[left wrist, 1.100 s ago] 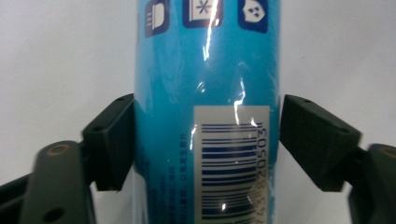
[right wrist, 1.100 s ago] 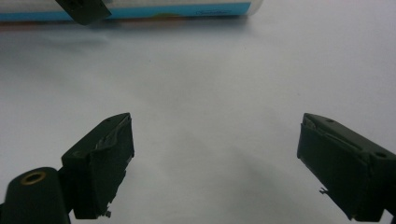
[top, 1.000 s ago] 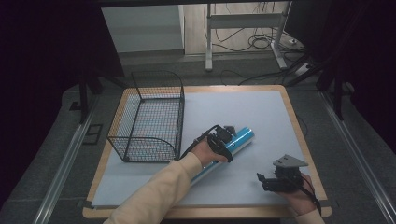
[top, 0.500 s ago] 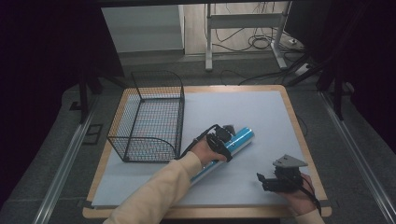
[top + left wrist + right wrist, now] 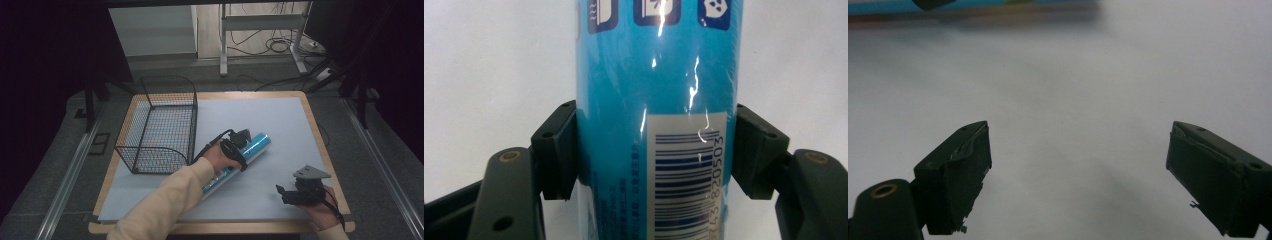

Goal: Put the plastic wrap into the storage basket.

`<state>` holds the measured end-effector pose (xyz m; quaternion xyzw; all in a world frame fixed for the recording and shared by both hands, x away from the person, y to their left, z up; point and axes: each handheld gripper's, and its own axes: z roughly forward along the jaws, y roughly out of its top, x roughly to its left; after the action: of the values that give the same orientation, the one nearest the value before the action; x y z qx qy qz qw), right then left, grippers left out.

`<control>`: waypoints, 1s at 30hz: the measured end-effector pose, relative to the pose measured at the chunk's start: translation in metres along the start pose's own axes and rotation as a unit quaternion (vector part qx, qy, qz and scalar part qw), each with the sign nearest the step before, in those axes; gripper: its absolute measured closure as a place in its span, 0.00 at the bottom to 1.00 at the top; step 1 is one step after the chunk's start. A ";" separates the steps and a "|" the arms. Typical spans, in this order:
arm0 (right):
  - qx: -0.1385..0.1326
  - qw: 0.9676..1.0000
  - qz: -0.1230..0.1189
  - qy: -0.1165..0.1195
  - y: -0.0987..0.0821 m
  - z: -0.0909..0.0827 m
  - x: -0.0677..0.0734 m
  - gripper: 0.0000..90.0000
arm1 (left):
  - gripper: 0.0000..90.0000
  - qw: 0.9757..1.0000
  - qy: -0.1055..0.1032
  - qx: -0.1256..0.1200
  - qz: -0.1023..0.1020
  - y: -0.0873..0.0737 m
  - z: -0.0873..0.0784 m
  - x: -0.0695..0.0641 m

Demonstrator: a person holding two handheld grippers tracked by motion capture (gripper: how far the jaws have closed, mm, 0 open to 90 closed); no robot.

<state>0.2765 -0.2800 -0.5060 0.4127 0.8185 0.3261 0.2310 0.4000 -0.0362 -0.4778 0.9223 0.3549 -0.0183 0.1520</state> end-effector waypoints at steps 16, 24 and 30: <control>-0.001 1.000 0.002 -0.001 0.000 0.000 0.000 0.12 | 0.35 1.000 0.007 -0.002 0.011 0.005 -0.034 0.003; -0.003 1.000 0.002 -0.001 0.000 0.000 -0.001 0.12 | 0.35 1.000 0.009 -0.010 0.019 0.007 -0.048 0.003; -0.003 1.000 0.001 -0.003 0.000 0.000 -0.001 0.12 | 0.35 0.999 0.014 -0.026 0.019 0.008 -0.062 0.006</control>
<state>0.2769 -0.2809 -0.5055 0.4138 0.8165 0.3275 0.2341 0.4048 -0.0198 -0.4178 0.9247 0.3400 0.0063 0.1710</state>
